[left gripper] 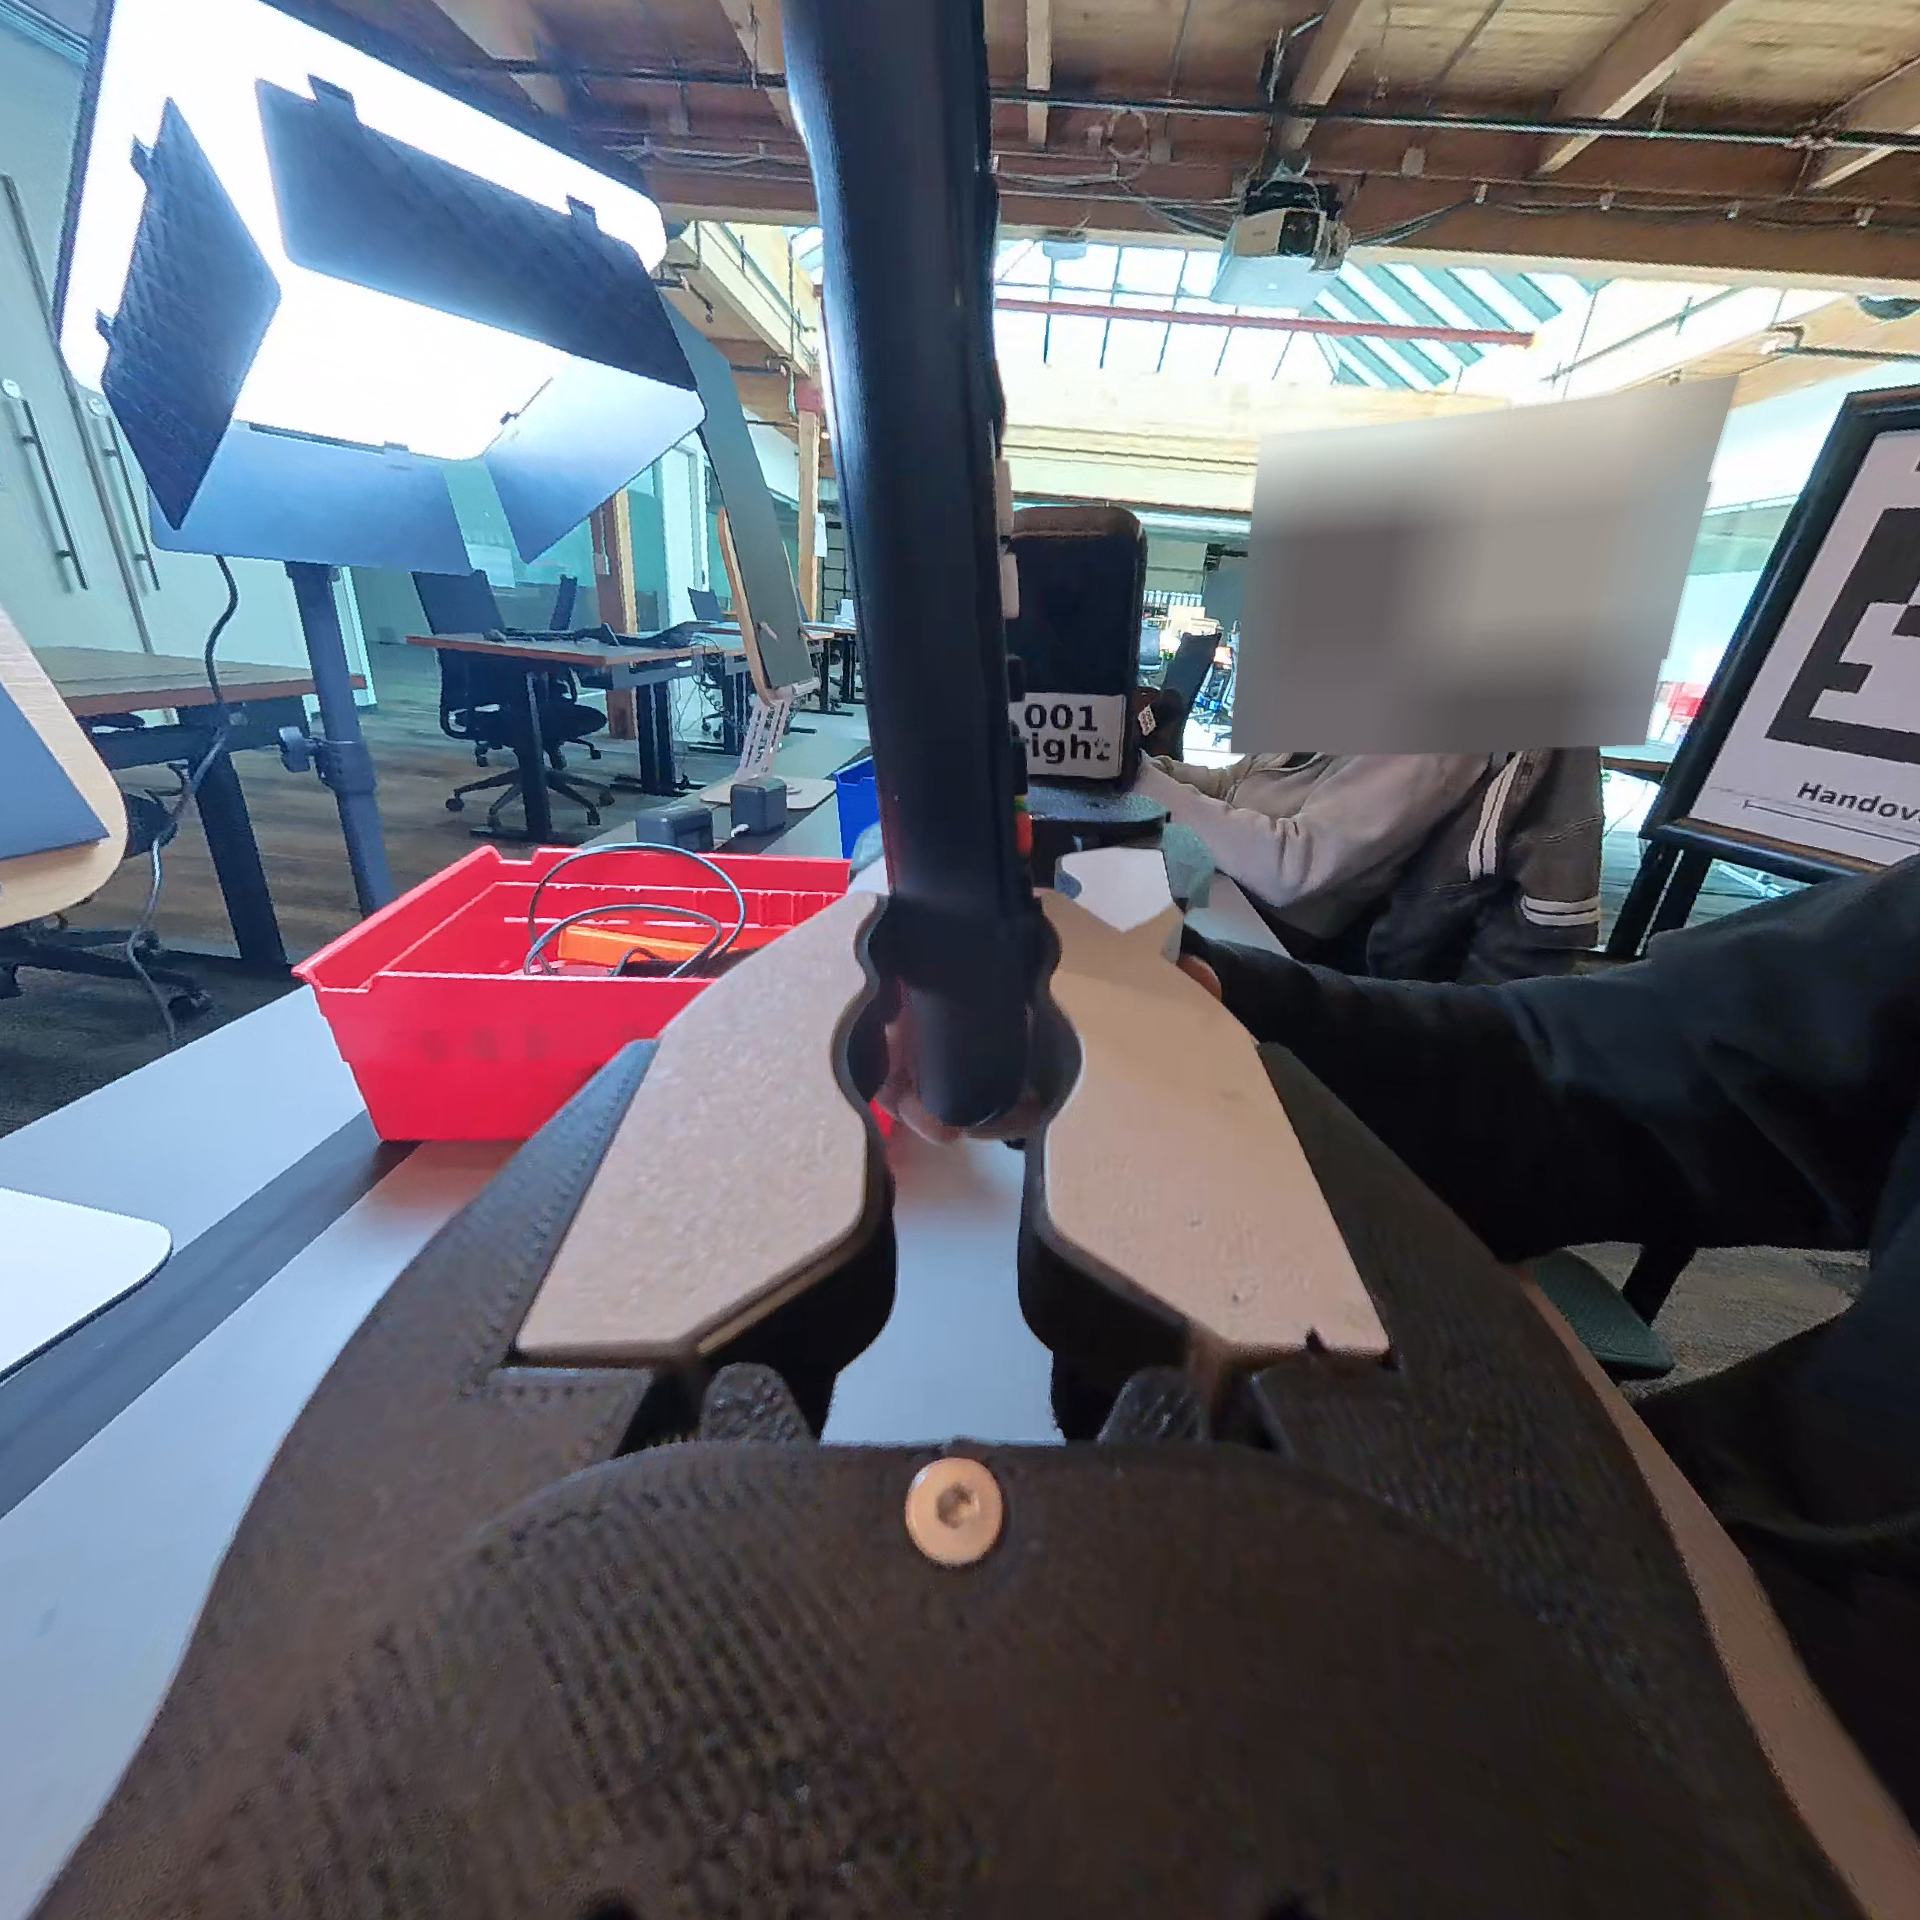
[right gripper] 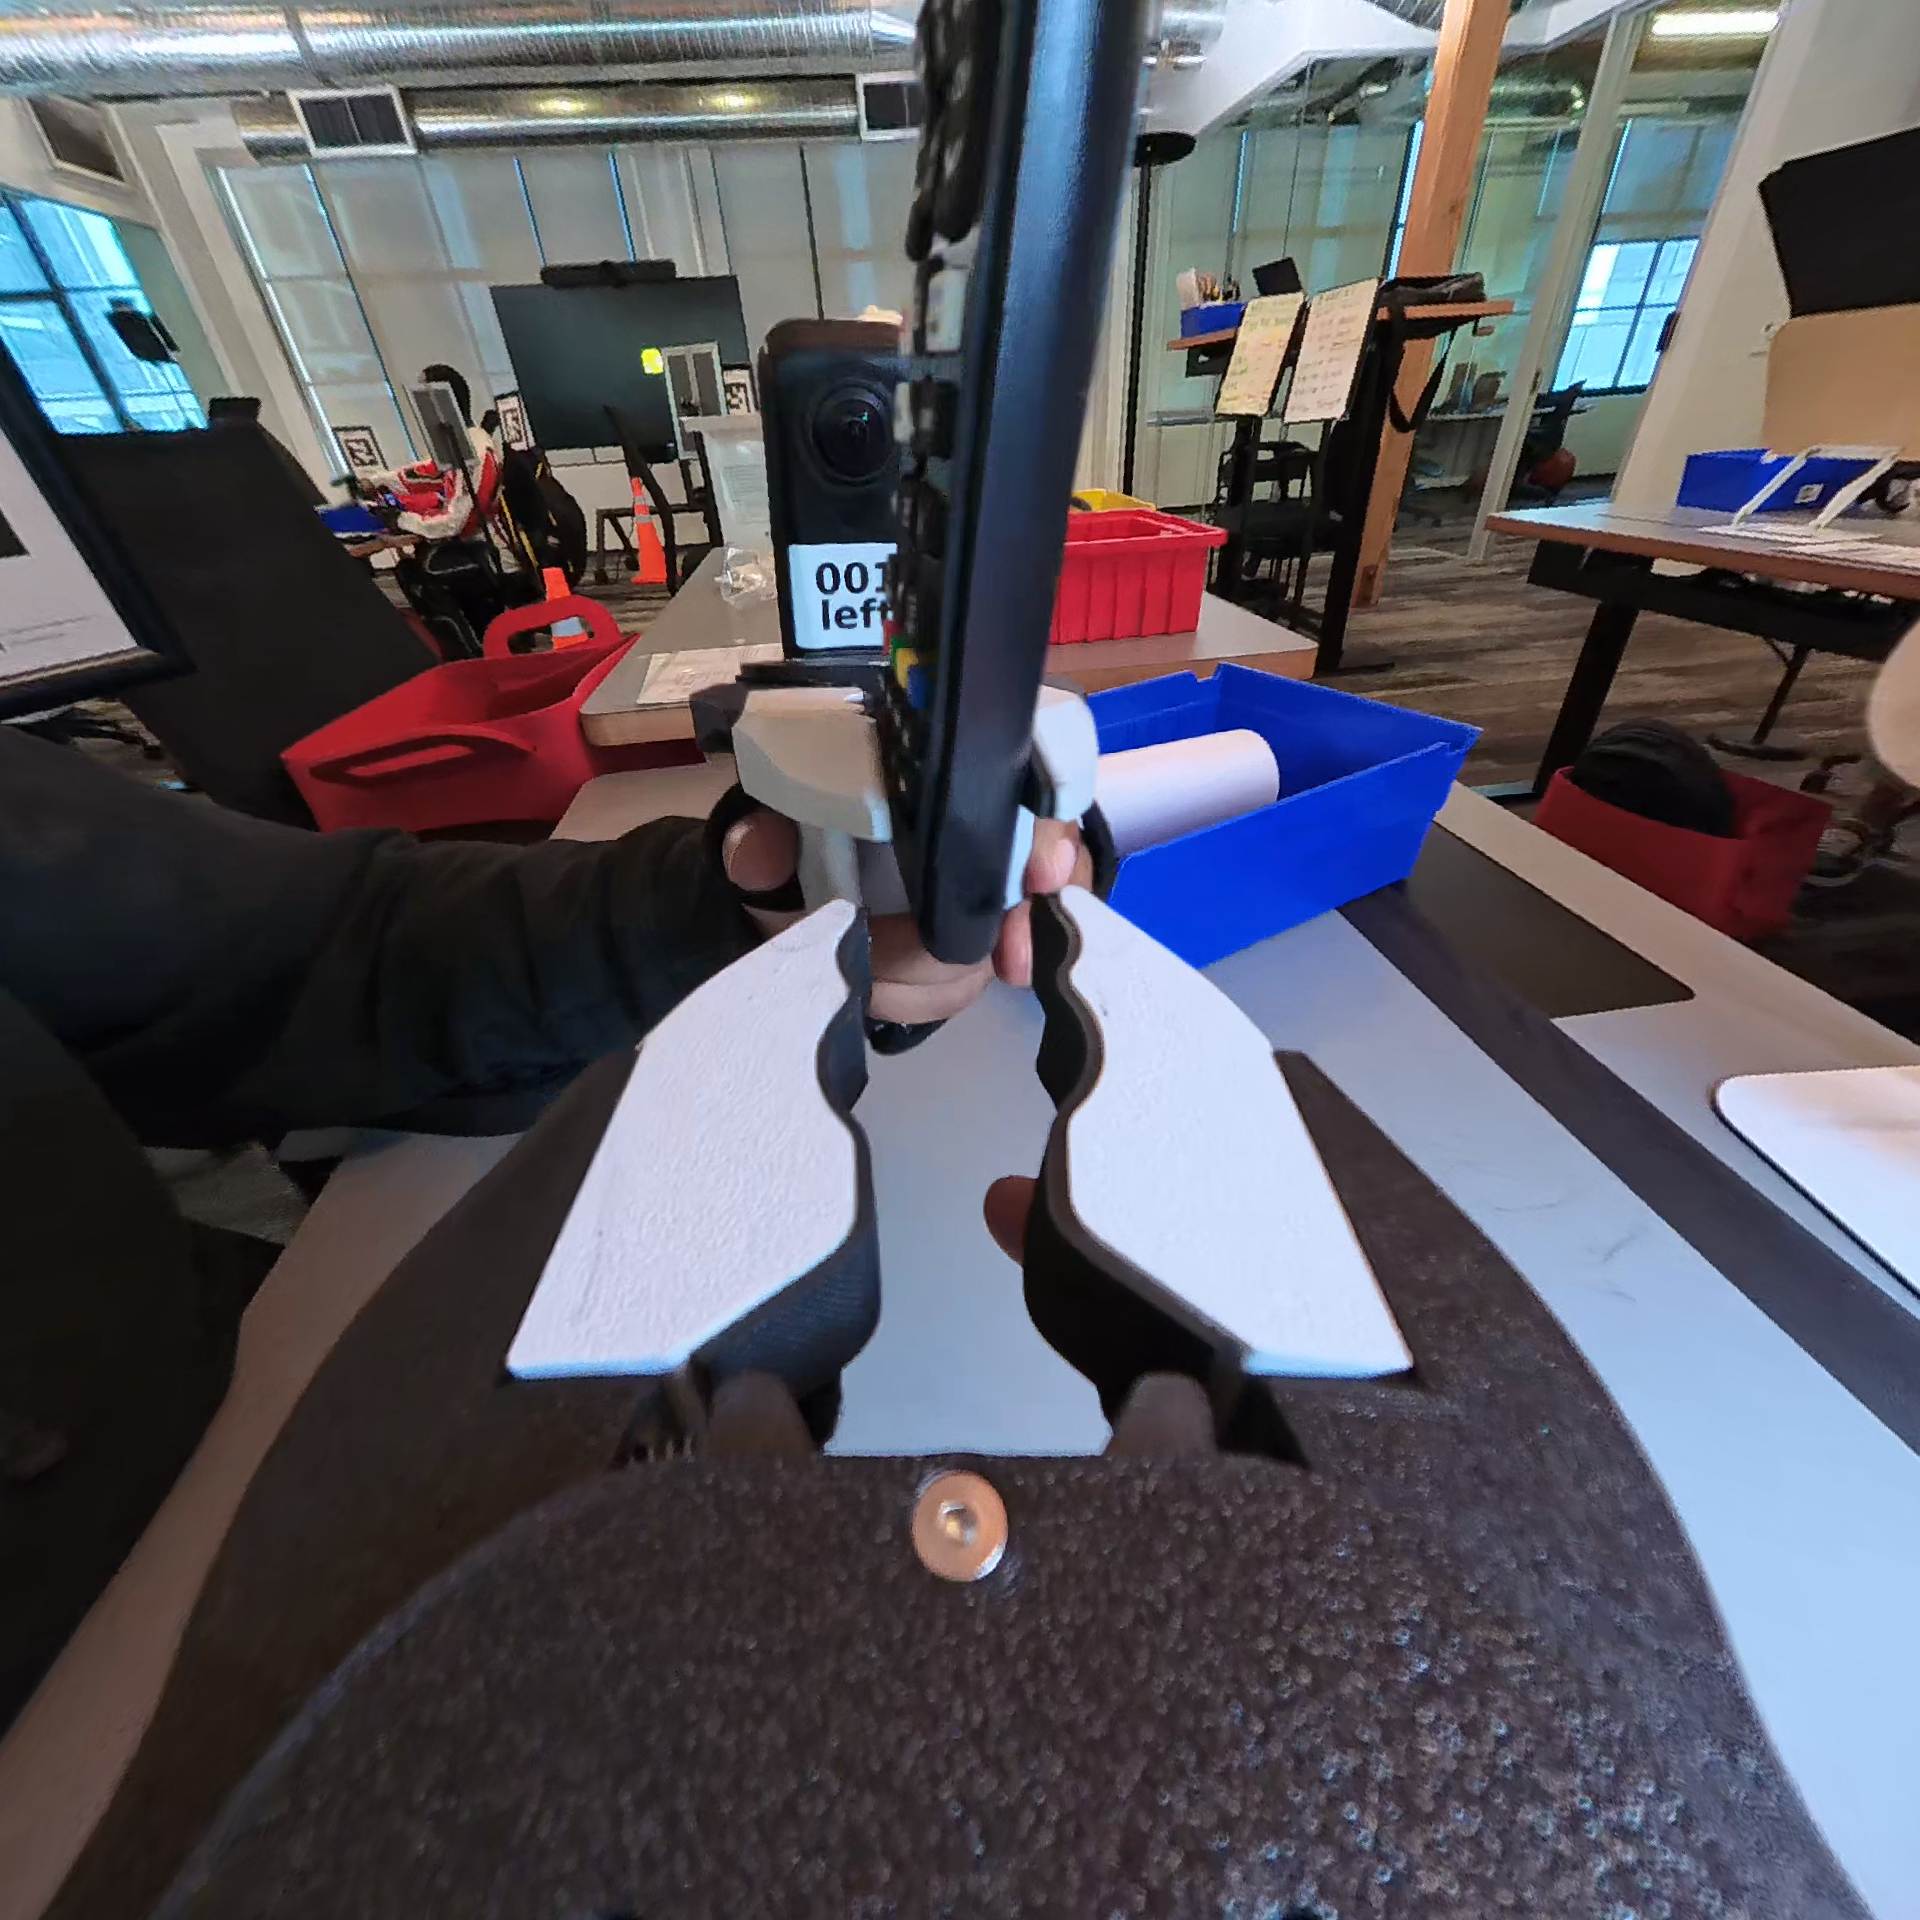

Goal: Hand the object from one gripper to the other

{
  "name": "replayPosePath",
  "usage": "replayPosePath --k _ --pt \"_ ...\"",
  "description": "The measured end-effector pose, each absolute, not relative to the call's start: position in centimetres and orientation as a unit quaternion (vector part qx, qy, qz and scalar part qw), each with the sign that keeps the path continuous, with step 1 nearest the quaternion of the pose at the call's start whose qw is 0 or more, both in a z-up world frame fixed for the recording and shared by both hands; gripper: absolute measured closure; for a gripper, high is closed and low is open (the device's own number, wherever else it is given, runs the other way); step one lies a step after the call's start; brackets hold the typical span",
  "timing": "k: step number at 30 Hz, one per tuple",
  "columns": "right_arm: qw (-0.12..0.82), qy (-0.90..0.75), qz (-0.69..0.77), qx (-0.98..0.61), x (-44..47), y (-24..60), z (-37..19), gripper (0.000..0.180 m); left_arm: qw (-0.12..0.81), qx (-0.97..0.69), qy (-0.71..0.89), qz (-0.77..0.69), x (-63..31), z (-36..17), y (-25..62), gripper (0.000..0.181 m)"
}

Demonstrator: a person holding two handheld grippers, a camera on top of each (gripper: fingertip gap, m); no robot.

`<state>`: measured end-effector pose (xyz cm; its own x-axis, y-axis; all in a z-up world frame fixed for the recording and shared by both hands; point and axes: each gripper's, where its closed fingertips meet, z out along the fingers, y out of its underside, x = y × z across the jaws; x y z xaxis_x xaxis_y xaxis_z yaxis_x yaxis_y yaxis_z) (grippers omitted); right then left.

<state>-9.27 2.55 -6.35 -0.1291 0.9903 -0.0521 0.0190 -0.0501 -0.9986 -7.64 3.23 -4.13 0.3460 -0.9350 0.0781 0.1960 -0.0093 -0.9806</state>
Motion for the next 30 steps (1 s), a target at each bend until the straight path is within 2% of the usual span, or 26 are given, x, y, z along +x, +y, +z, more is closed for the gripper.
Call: replayPosePath --k 2,9,12,14,21,25,26,28,29,30 --pt "0.466 -0.513 0.535 -0.483 -9.8 2.5 -6.2 0.160 0.620 -0.537 0.338 -0.462 -7.4 -4.1 3.2 0.157" --pt "0.468 -0.513 0.544 -0.472 -9.7 2.2 -5.9 0.161 0.617 -0.542 0.346 -0.454 -7.3 -3.8 2.9 0.157" --pt "0.472 -0.506 0.550 -0.468 -9.2 2.5 -5.3 0.161 0.602 -0.543 0.370 -0.453 -7.8 -4.1 2.4 0.145" --pt "0.476 -0.503 0.551 -0.467 -9.0 2.6 -5.1 0.161 0.584 -0.558 0.394 -0.438 -8.0 -5.3 2.5 0.145" --pt "0.482 -0.501 0.554 -0.458 -8.9 2.4 -4.8 0.162 0.592 -0.552 0.407 -0.423 -7.3 -6.0 2.5 0.166" --pt "0.484 -0.509 0.548 -0.455 -9.0 2.2 -4.9 0.162 0.591 -0.550 0.427 -0.408 -7.7 -6.1 2.2 0.166" --pt "0.486 -0.511 0.545 -0.453 -9.0 2.2 -5.0 0.162 0.591 -0.540 0.419 -0.428 -8.2 -5.5 1.9 0.161" --pt "0.485 -0.514 0.544 -0.453 -9.1 2.2 -5.3 0.163 0.564 -0.520 0.372 -0.522 -9.7 -3.6 1.5 0.114" --pt "0.484 -0.518 0.538 -0.456 -9.3 2.2 -5.6 0.163 0.563 -0.503 0.325 -0.569 -10.9 -2.3 2.0 0.104" --pt "0.485 -0.518 0.536 -0.458 -9.5 2.3 -5.9 0.164 0.574 -0.486 0.280 -0.596 -12.2 -1.3 2.7 0.115"
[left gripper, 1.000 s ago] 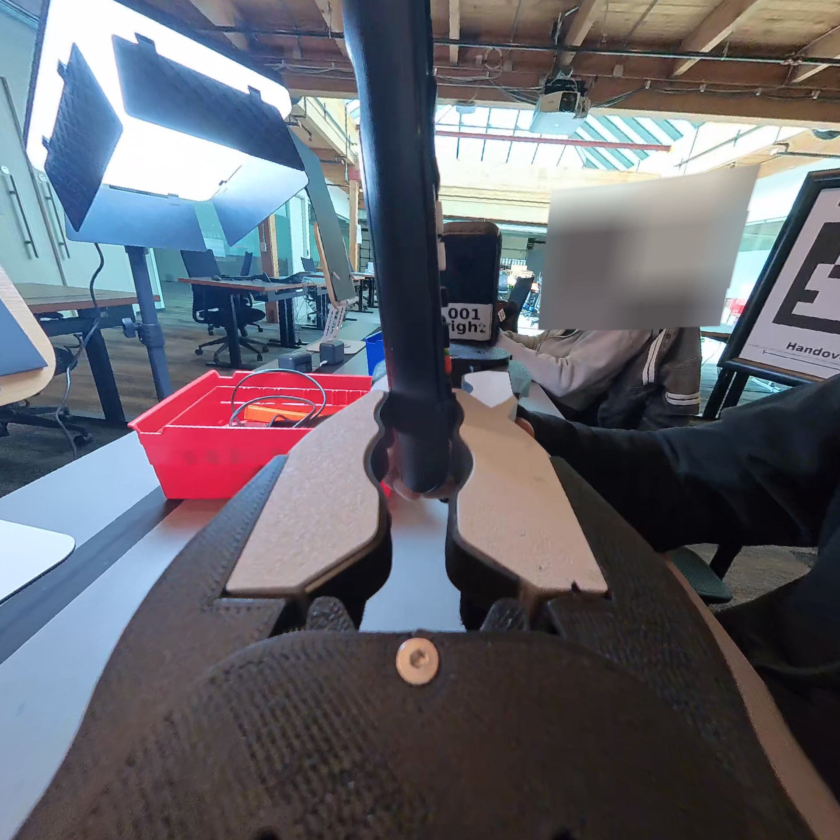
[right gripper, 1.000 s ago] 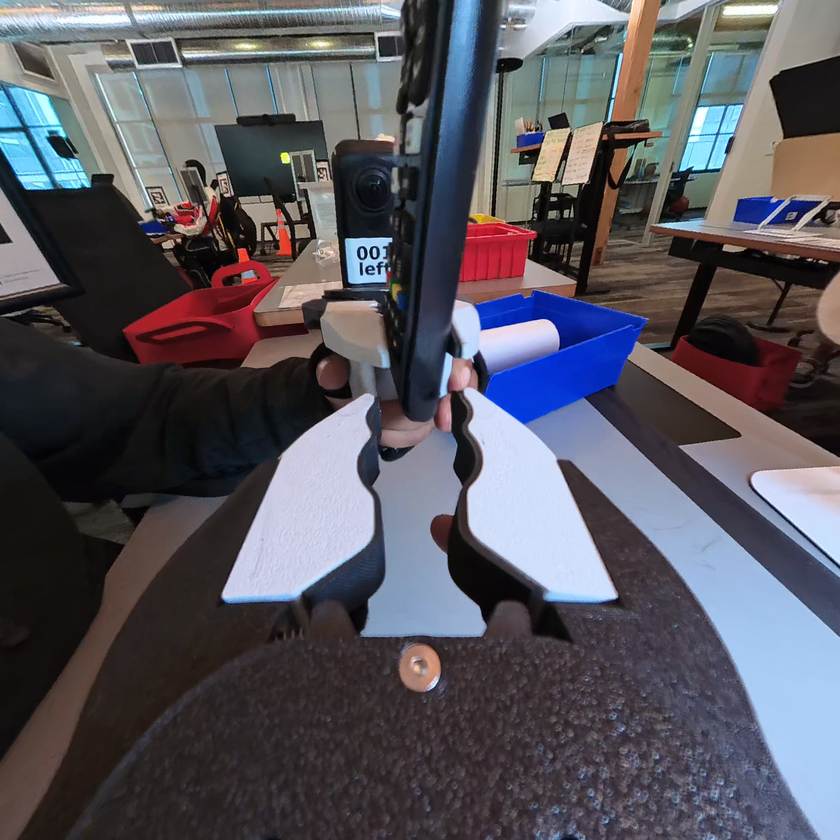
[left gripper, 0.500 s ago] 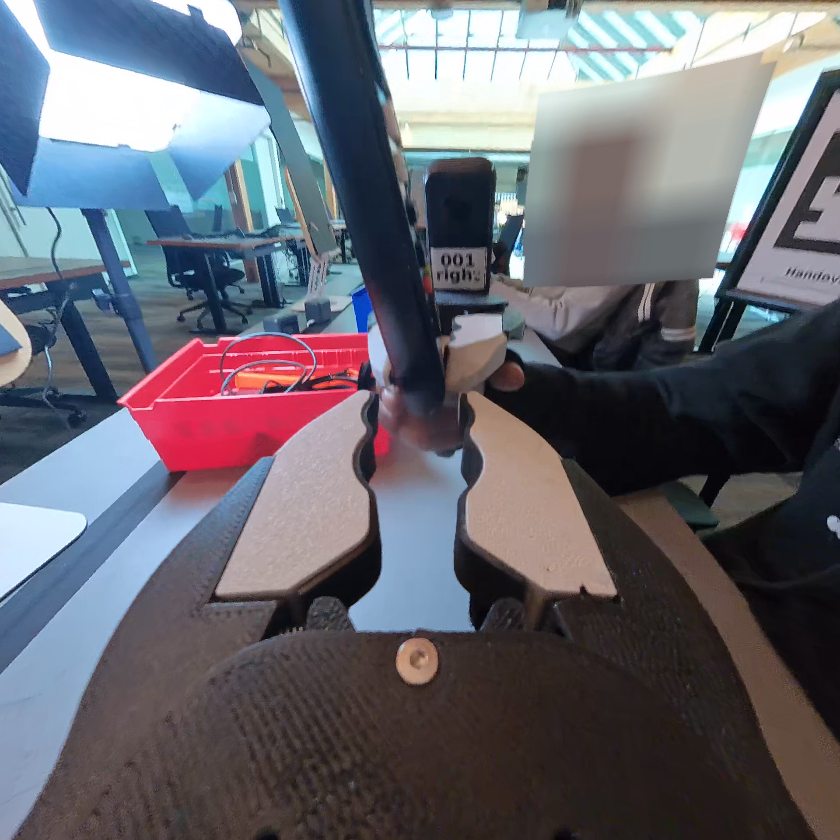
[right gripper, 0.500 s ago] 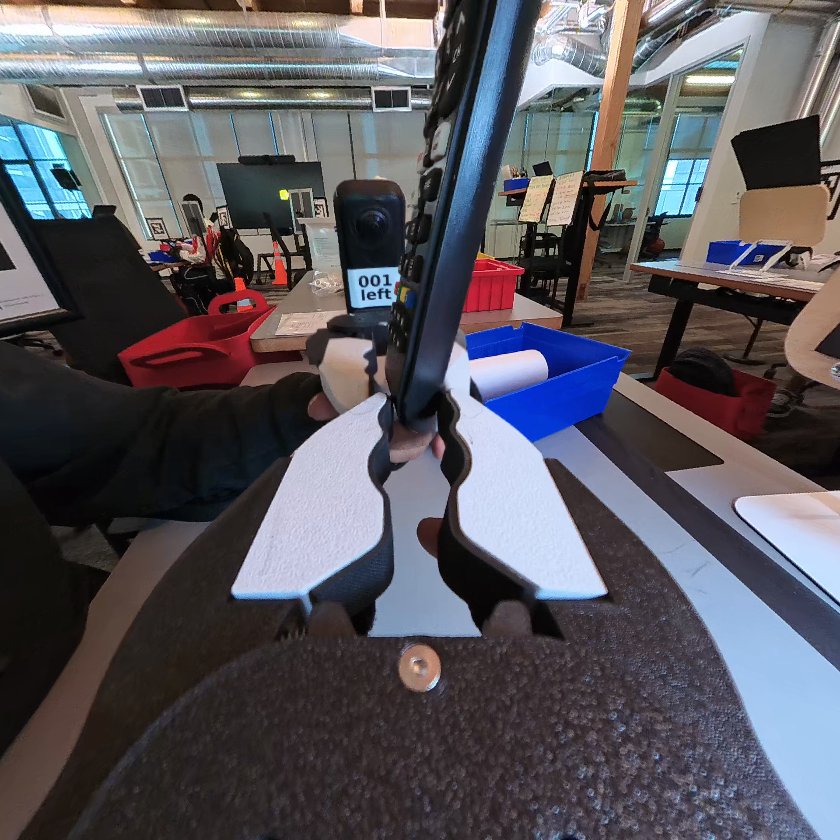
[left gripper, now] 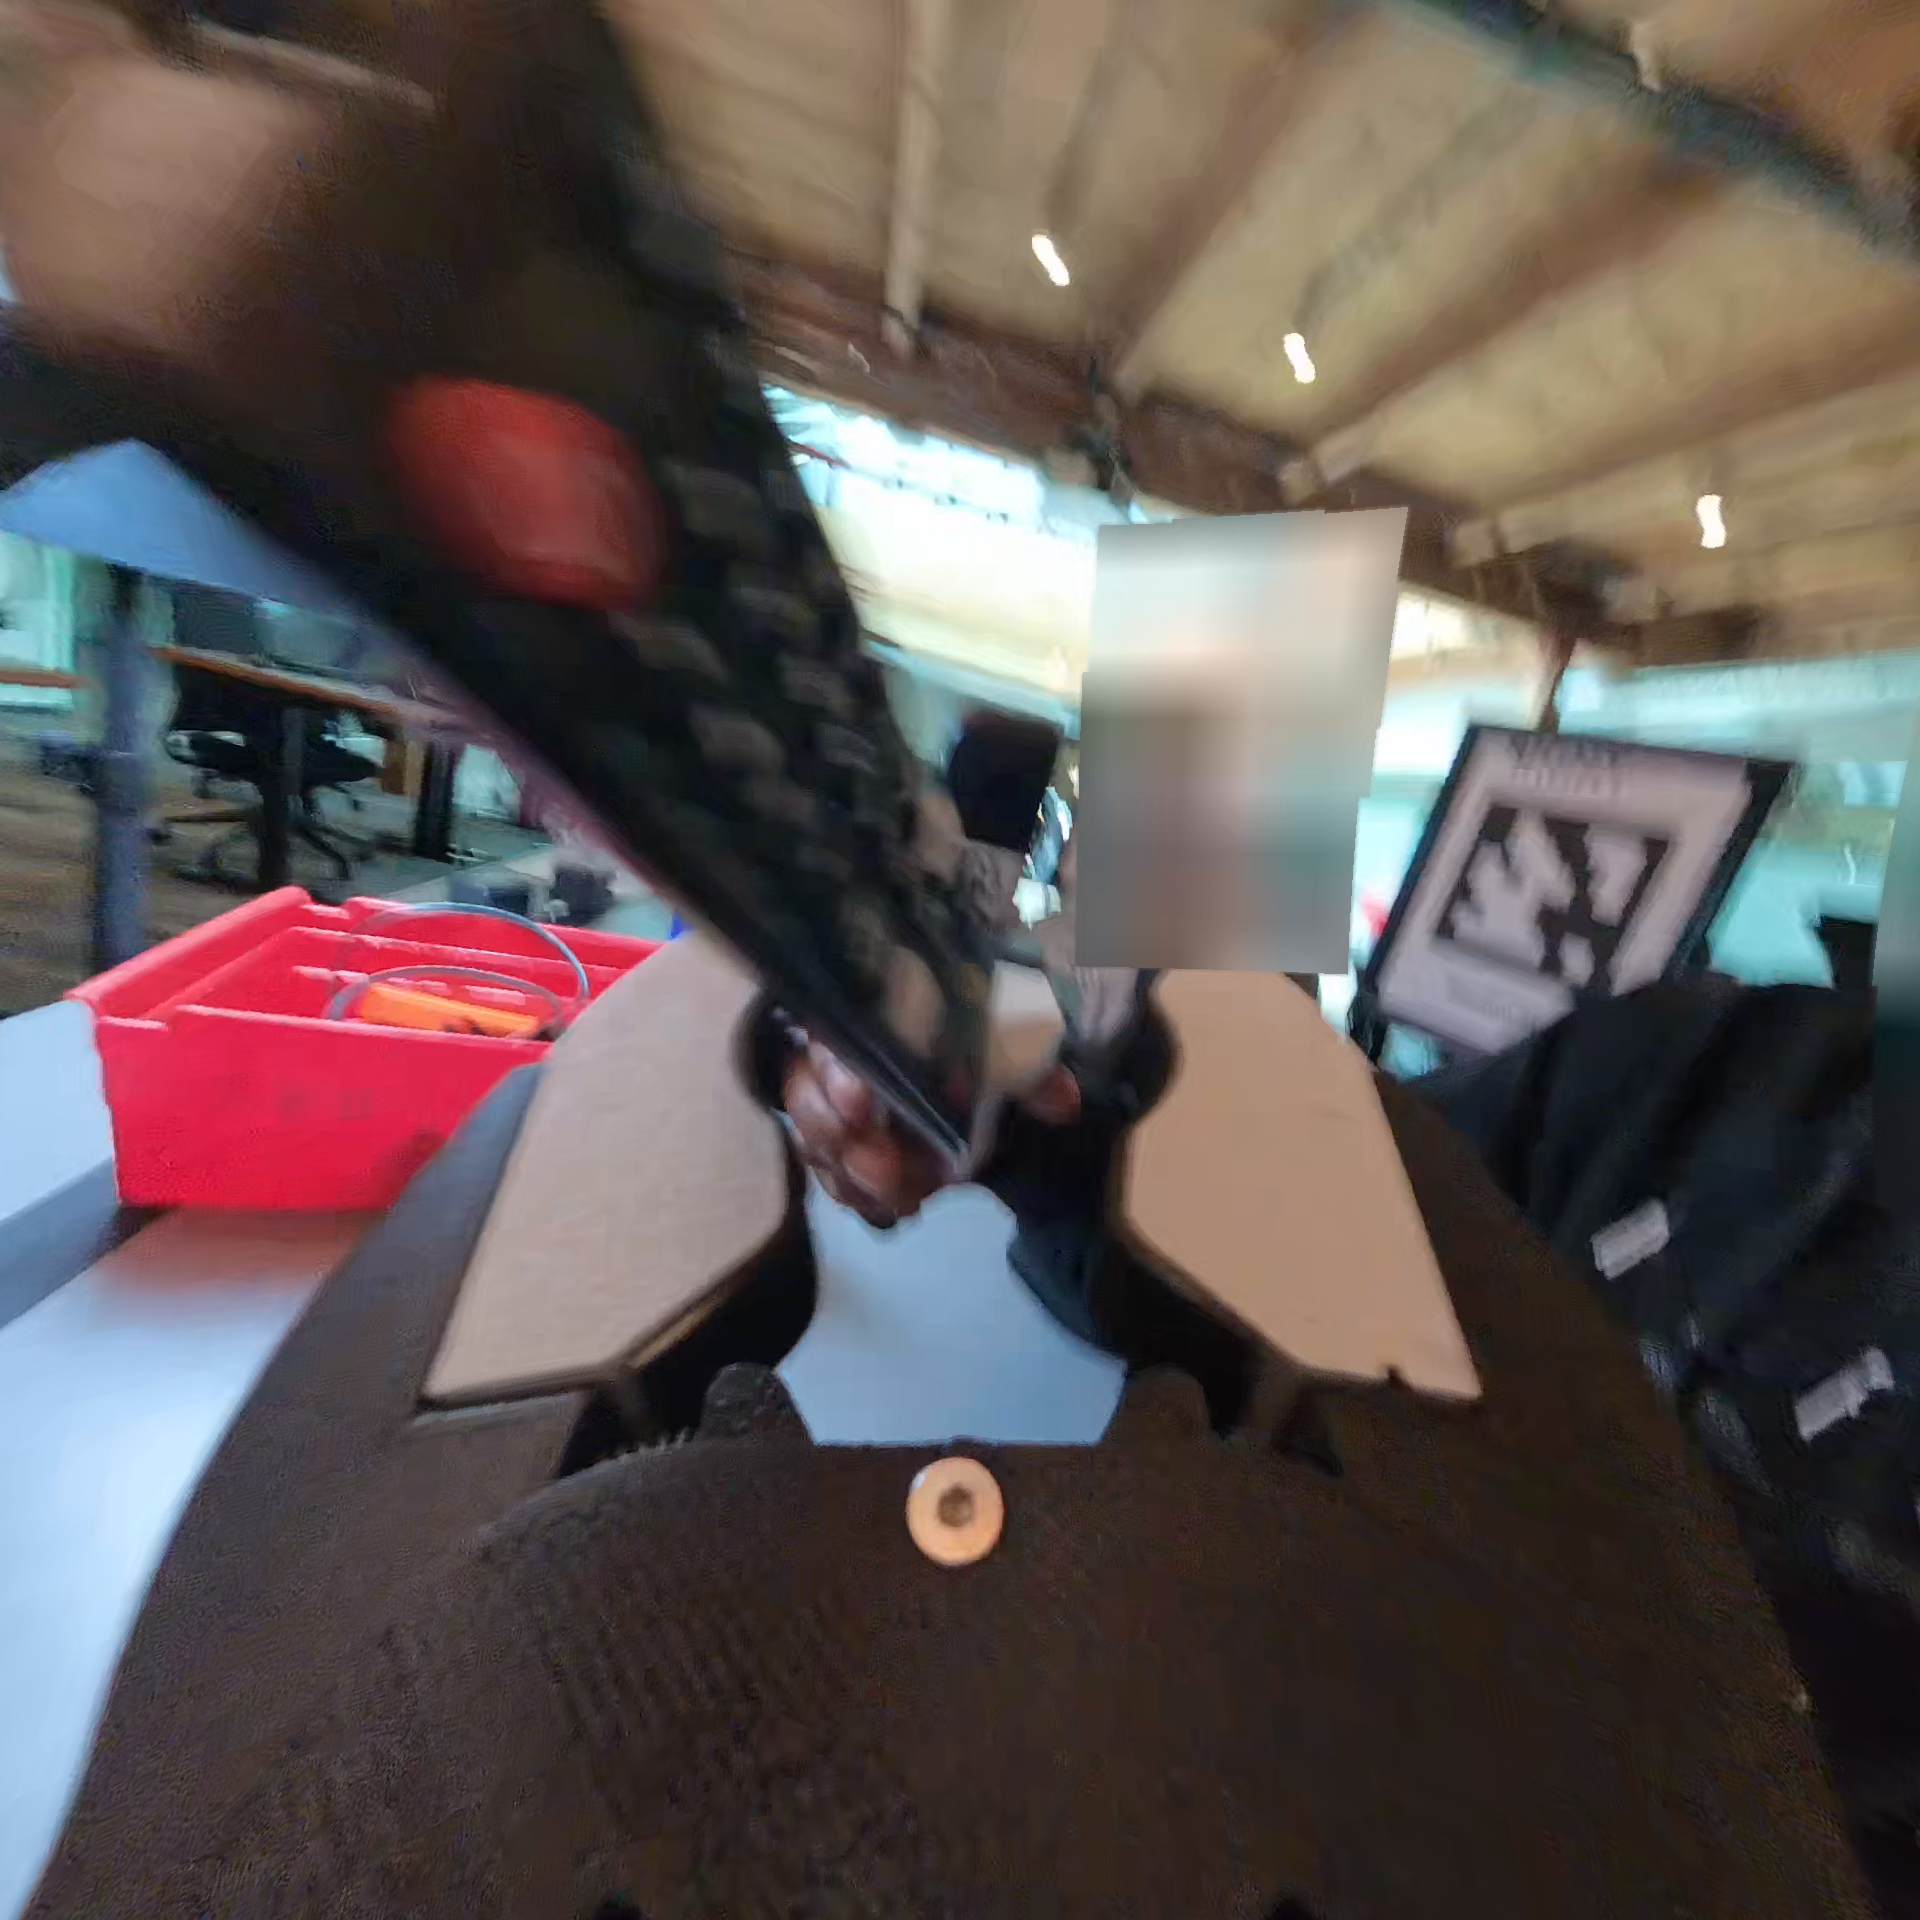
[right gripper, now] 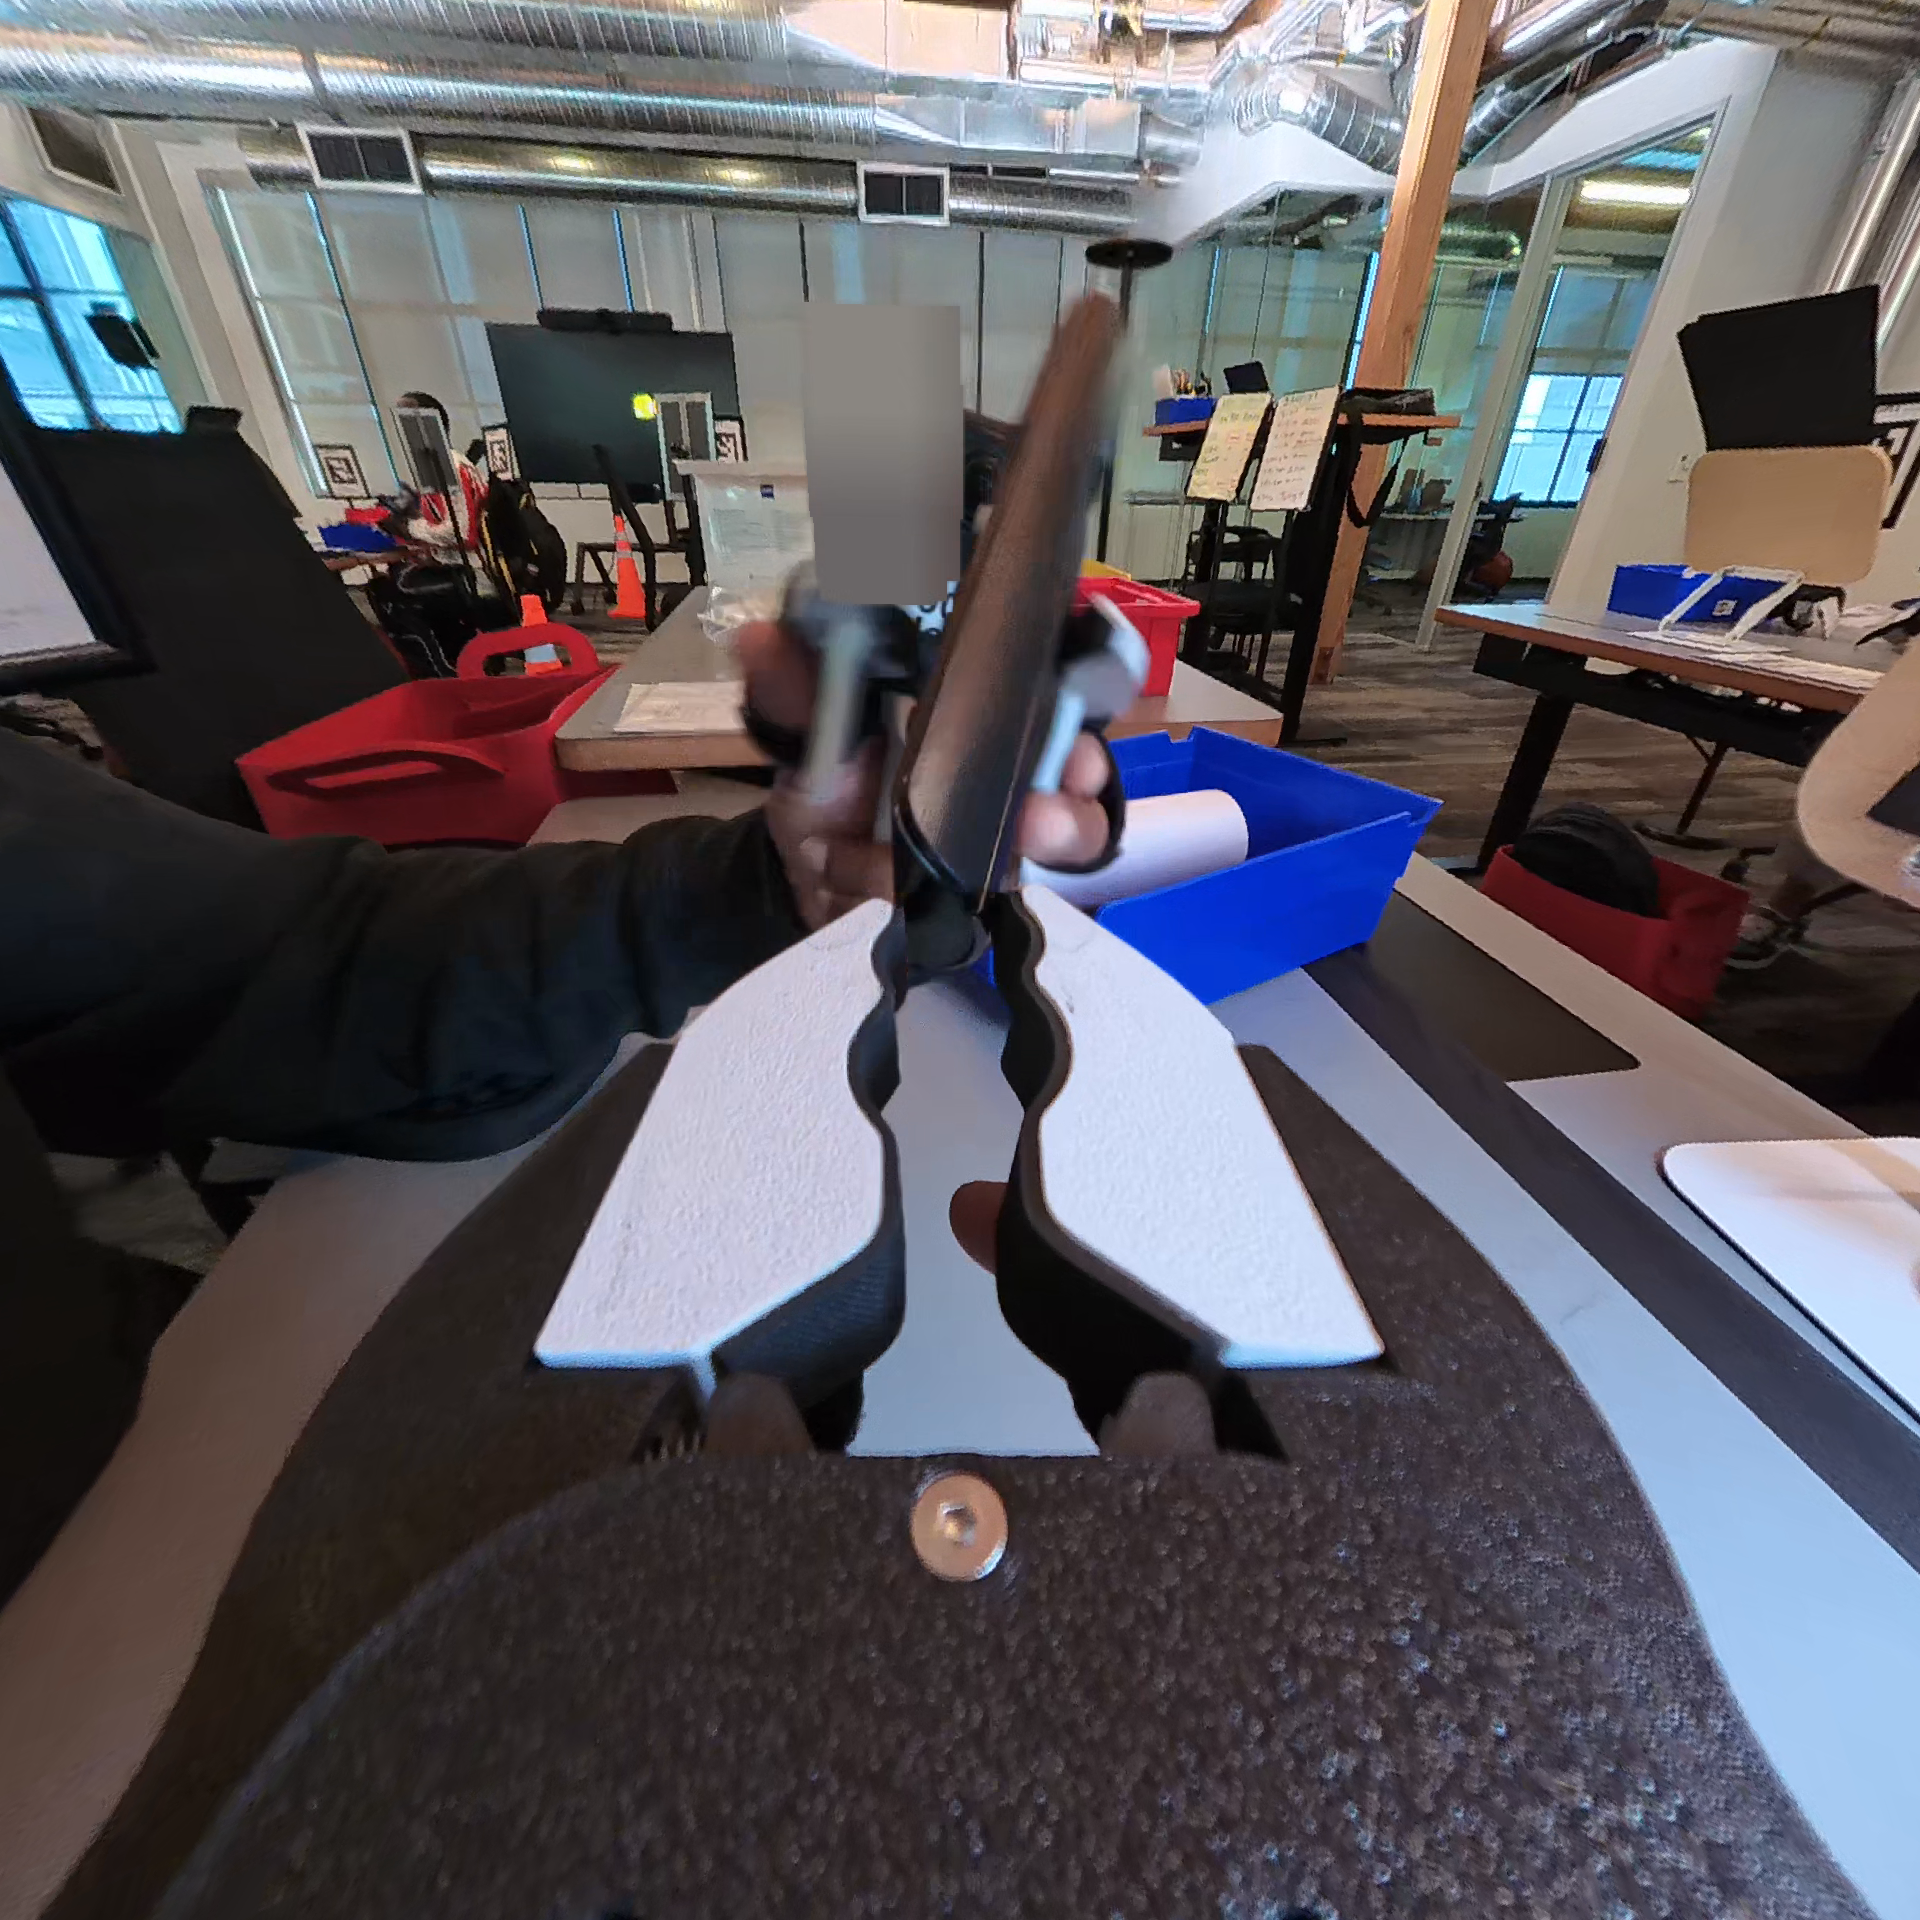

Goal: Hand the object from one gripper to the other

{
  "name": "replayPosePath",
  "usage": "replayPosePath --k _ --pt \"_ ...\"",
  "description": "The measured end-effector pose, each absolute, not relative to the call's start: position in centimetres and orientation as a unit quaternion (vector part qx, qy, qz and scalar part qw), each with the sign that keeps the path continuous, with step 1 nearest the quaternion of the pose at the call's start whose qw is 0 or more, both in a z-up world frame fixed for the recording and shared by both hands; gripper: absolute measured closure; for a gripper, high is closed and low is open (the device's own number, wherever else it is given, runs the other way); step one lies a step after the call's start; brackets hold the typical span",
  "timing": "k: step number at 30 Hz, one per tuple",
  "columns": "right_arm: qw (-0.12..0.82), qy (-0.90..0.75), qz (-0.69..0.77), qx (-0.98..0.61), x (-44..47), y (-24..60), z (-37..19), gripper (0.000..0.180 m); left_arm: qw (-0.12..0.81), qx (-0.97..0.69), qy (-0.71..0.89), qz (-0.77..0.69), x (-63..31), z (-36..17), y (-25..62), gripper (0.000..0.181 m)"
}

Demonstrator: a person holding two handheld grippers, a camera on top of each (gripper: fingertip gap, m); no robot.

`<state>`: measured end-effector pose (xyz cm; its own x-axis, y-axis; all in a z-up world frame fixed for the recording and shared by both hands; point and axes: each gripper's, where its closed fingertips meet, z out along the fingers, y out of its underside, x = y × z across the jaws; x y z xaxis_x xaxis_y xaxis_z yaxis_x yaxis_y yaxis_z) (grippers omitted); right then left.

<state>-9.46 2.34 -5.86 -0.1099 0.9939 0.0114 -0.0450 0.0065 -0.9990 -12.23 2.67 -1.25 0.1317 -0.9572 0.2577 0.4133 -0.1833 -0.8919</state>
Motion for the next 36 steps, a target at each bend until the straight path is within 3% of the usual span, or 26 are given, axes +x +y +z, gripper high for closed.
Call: replayPosePath --k 1,2,10,12,16,21,23,25,30,32,36 --pt "0.481 -0.518 0.535 -0.462 -9.7 2.4 -6.2 0.165 0.585 -0.473 0.266 -0.602 -12.9 -1.0 3.0 0.154" --pt "0.477 -0.521 0.533 -0.466 -9.8 2.4 -6.5 0.165 0.591 -0.472 0.272 -0.594 -12.9 -1.0 3.0 0.155" --pt "0.484 -0.522 0.517 -0.476 -9.5 3.1 -6.9 0.163 0.612 -0.497 0.308 -0.533 -12.3 -1.1 2.7 0.155" --pt "0.479 -0.525 0.508 -0.487 -9.0 3.7 -6.9 0.150 0.613 -0.515 0.318 -0.508 -12.2 -1.5 3.0 0.155" --pt "0.499 -0.511 0.496 -0.495 -7.1 4.9 -5.0 0.137 0.582 -0.622 0.399 -0.338 -10.6 -5.9 4.4 0.155" --pt "0.512 -0.556 0.450 -0.475 -7.4 3.1 -4.5 0.128 0.503 -0.672 0.486 -0.245 -7.0 -11.3 4.0 0.155" --pt "0.509 -0.583 0.425 -0.469 -8.0 2.3 -5.3 0.130 0.485 -0.677 0.511 -0.212 -6.2 -12.9 3.9 0.155" --pt "0.506 -0.611 0.399 -0.460 -8.5 1.7 -6.3 0.154 0.480 -0.679 0.517 -0.204 -5.9 -13.5 3.9 0.155" --pt "0.590 -0.607 0.295 -0.444 -8.7 3.0 -5.5 0.156 0.515 -0.684 0.461 -0.231 -7.0 -12.0 5.1 0.147" --pt "0.631 -0.607 0.206 -0.437 -8.6 4.1 -5.3 0.157 0.537 -0.679 0.427 -0.263 -7.8 -10.2 5.4 0.136" --pt "0.699 -0.585 0.006 -0.412 -8.4 6.6 -5.1 0.157 0.580 -0.659 0.368 -0.306 -8.4 -6.4 5.0 0.133"
